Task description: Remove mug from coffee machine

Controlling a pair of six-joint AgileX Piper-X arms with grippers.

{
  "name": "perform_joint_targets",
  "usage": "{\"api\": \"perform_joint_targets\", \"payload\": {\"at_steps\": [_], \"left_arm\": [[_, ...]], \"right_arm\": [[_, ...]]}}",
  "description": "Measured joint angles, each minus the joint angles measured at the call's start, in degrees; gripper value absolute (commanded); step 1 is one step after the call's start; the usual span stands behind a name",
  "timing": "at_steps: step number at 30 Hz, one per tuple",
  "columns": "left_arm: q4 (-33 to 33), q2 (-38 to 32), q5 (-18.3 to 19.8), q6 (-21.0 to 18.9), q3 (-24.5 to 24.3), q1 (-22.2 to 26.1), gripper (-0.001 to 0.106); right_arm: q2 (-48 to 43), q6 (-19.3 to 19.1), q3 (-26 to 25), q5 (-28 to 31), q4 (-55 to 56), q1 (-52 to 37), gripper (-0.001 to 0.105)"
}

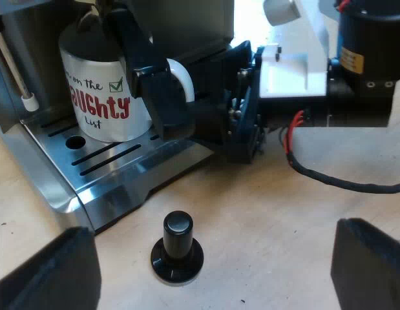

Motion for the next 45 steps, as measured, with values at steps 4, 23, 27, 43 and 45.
{"api": "perform_joint_targets", "payload": {"at_steps": [4,23,27,43,45], "left_arm": [[0.00,0.00,0.00,0.00,0.00,0.00,0.079],[0.00,0.00,0.00,0.00,0.00,0.00,0.079],[0.00,0.00,0.00,0.00,0.00,0.00,0.079],[0.00,0.00,0.00,0.00,0.00,0.00,0.079],[0.00,0.00,0.00,0.00,0.00,0.00,0.079]], "right_arm": [[0.85,0.00,-0.82,0.00,-0.60,0.00,0.070],[3.73,0.00,-4.06,1.33,-1.79,0.00,0.070],[3.71,0.00,-4.04,1.33,-1.79,0.00,0.070],[3.71,0.00,-4.04,1.33,-1.79,0.00,0.010],[3.71,-0.03,-4.04,1.53,-1.79,0.00,0.005]]}}
